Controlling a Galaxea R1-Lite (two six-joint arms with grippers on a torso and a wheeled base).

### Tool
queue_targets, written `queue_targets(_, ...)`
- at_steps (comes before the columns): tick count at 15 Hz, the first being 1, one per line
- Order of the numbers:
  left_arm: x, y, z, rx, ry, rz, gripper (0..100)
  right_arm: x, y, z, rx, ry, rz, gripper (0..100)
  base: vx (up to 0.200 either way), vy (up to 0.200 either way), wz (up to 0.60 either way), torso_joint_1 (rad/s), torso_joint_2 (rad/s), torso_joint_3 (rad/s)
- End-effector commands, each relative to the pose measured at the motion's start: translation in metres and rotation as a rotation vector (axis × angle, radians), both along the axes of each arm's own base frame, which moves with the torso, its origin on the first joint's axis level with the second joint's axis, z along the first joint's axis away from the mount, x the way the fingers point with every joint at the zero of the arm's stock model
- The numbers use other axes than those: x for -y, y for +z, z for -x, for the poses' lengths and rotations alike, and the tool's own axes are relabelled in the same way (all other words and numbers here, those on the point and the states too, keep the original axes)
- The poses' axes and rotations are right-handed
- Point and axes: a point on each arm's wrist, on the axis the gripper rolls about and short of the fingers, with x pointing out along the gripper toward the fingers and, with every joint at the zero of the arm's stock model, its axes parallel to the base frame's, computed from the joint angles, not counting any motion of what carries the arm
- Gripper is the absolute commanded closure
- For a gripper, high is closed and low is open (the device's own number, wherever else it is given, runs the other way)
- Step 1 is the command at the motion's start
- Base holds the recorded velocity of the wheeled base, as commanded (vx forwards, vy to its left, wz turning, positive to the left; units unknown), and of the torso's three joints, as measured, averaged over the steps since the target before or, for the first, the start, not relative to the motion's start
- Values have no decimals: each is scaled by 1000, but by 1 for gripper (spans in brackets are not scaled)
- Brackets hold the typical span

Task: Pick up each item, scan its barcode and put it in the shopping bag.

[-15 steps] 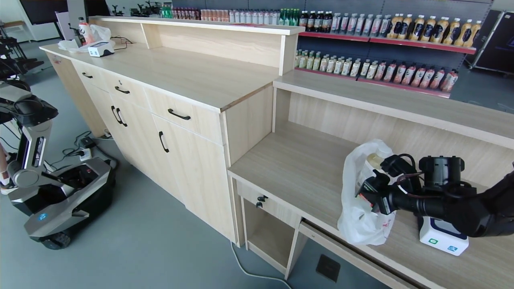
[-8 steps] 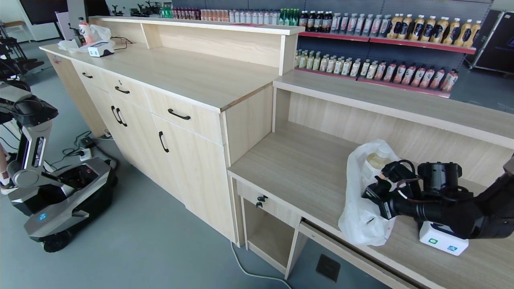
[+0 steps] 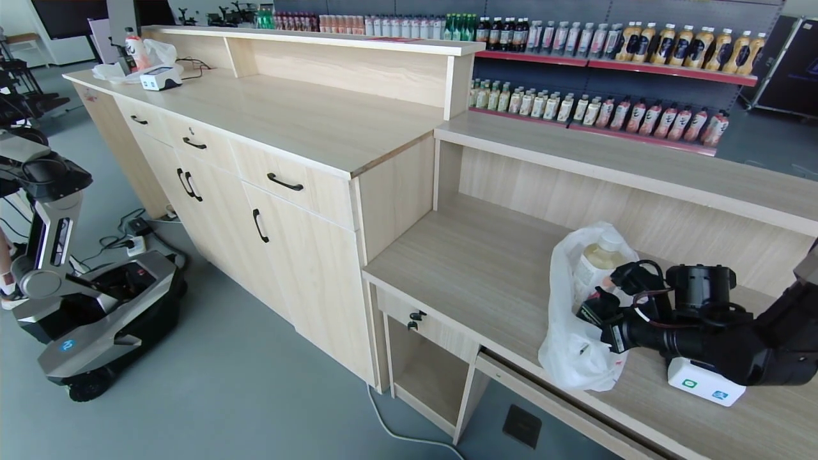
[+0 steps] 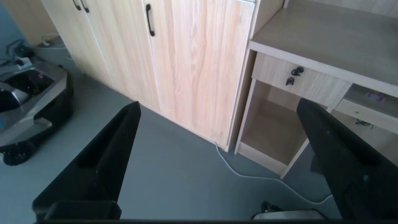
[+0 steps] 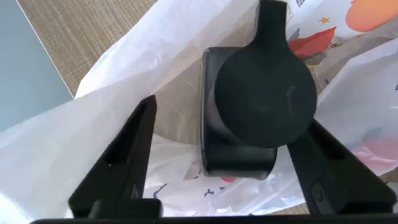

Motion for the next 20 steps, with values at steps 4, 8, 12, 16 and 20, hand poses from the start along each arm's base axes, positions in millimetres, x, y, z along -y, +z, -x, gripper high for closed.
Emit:
queue_targets(4,0,0,0,0,0,1,0,-6,54,14,151,0,-25,0,0,0,0,0,0,0)
queue_targets(8,0,0,0,0,0,-1,0,0,118,65,321,-13,24,0,0,0,0,0,0,0)
queue_targets(12,0,0,0,0,0,-1,0,39,143,108,416,-106,273,0,0,0,0,0,0,0)
queue_targets(16,0,0,0,0,0,1,0,48,177,123,518,-282,370,0,0,0,-450,1,2,2)
queue_targets(20,0,0,0,0,0,-1,0,47,212,127,560,-502,308,0,0,0,-600,1,4,1)
